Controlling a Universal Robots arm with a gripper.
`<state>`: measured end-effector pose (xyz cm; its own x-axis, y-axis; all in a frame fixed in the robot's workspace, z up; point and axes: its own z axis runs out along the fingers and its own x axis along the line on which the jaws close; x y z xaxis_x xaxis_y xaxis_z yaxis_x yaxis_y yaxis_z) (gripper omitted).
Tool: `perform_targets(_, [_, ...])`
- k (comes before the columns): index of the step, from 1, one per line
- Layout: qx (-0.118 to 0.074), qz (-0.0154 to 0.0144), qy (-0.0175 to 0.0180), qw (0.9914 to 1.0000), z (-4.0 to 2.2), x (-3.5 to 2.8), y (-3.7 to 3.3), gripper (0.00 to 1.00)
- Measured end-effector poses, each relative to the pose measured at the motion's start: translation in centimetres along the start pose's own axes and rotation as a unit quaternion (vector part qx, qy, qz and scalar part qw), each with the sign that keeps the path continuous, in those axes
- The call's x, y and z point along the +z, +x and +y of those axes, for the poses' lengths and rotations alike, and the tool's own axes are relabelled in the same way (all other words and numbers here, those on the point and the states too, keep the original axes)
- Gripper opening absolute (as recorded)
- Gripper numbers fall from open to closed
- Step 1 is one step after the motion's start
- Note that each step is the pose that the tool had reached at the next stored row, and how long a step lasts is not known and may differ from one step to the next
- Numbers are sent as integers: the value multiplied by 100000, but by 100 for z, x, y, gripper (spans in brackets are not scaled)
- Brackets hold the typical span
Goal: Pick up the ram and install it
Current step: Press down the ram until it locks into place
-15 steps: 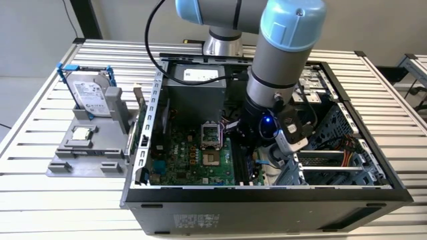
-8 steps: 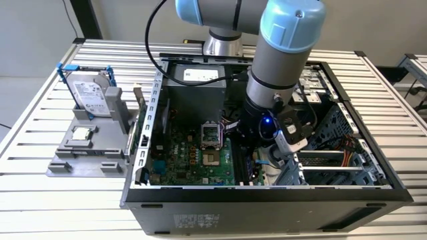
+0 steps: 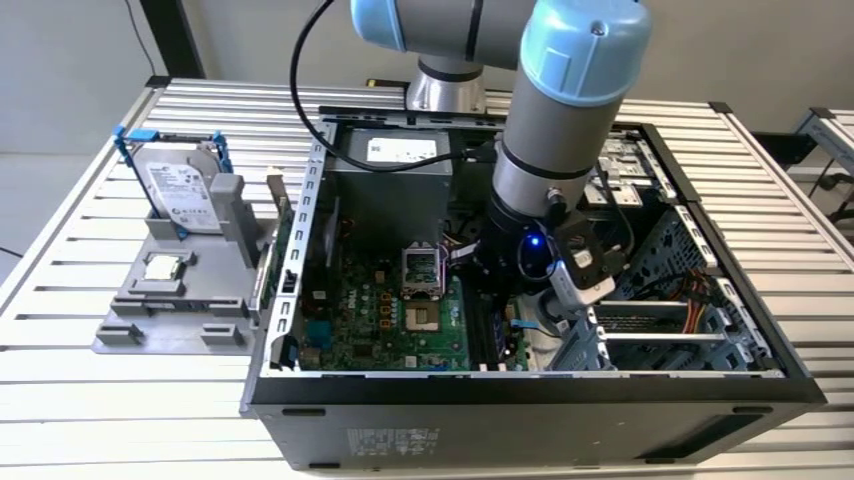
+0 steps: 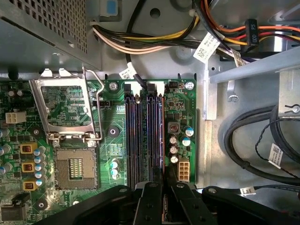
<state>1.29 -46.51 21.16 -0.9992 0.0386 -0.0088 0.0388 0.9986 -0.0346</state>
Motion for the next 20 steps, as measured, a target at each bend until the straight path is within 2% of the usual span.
perform_targets(4, [-2, 5, 7, 100000, 0, -1, 0, 100])
perform_targets(5, [1, 6, -4, 100000, -1, -19, 0, 100])
perform_targets(14, [130, 17, 11, 100000, -15, -426, -4, 100])
perform_targets(18, [128, 27, -5, 100000, -15, -438, -4, 100])
perform_targets(19, [128, 27, -14, 100000, -15, -437, -4, 0])
perform_targets(20, [128, 33, -1, 100000, -15, -438, -4, 0])
